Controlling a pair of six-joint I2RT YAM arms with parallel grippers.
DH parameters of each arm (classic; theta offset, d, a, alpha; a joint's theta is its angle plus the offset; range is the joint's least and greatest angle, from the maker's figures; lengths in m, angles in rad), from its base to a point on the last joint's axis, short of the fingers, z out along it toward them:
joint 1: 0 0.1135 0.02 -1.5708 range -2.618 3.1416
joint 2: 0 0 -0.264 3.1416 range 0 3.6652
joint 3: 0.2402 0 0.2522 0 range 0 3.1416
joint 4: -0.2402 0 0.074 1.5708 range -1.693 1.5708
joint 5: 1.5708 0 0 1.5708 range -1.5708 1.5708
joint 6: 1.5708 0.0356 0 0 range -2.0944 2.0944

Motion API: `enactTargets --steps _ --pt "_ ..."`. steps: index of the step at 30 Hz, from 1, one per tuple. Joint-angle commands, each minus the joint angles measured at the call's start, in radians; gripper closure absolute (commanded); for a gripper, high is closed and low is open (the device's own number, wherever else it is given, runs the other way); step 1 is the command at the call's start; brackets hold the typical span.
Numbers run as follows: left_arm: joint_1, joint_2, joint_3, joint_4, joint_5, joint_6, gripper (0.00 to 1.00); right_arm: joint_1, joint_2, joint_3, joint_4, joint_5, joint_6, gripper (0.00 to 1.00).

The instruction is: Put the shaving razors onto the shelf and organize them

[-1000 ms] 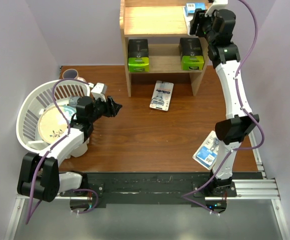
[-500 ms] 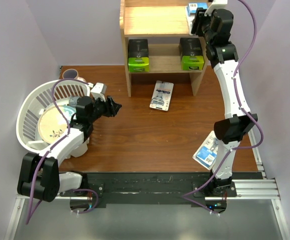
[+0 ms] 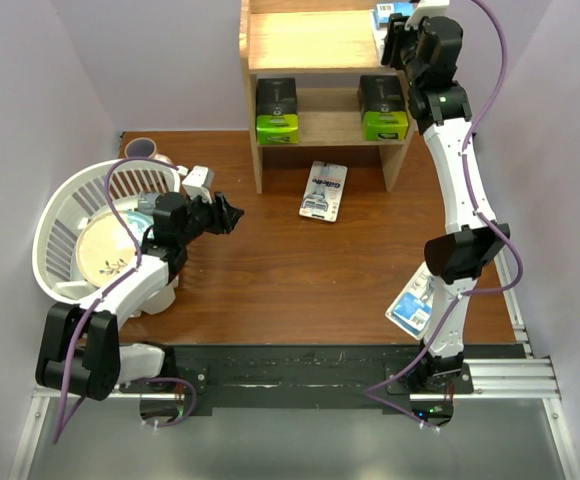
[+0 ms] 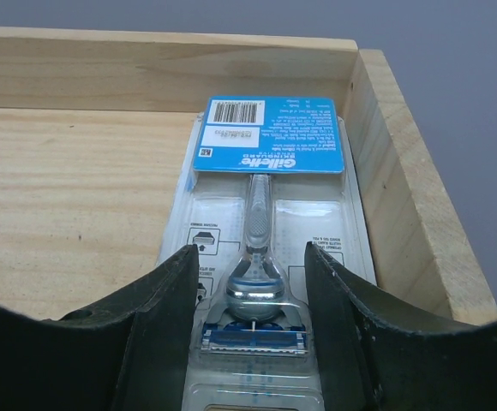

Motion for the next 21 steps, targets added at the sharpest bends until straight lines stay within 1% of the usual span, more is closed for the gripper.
enactTargets --steps 1,3,8,14,17,18,20,21 --pt "0.006 -0.018 0.02 0.049 -0.008 -0.009 0.47 -0.021 -0.038 0.032 0.081 0.087 -0.03 0.46" --pt "0.007 -0.023 0.017 0.051 -0.008 -0.009 0.47 -0.021 -0.082 0.032 0.092 0.059 -0.022 0.44" --pt "0.007 -0.026 0.007 0.062 -0.004 -0.019 0.47 -0.016 -0.185 0.012 0.086 0.032 0.03 0.41" --pt "0.007 -0.023 0.006 0.066 -0.001 -0.029 0.47 -0.016 -0.343 -0.134 0.072 0.026 0.028 0.38" --pt "0.006 -0.022 0.006 0.065 0.002 -0.038 0.47 -0.018 -0.42 -0.252 0.067 0.03 -0.001 0.37" --pt "0.007 -0.021 0.007 0.066 0.002 -0.041 0.47 -0.018 -0.442 -0.325 0.058 0.03 -0.008 0.37" --pt "0.007 -0.026 0.011 0.065 0.005 -0.041 0.47 -0.022 -0.538 -0.435 0.052 0.007 -0.031 0.37" --pt "0.007 -0.029 0.011 0.062 0.004 -0.038 0.47 -0.022 -0.576 -0.573 0.043 -0.025 -0.047 0.37"
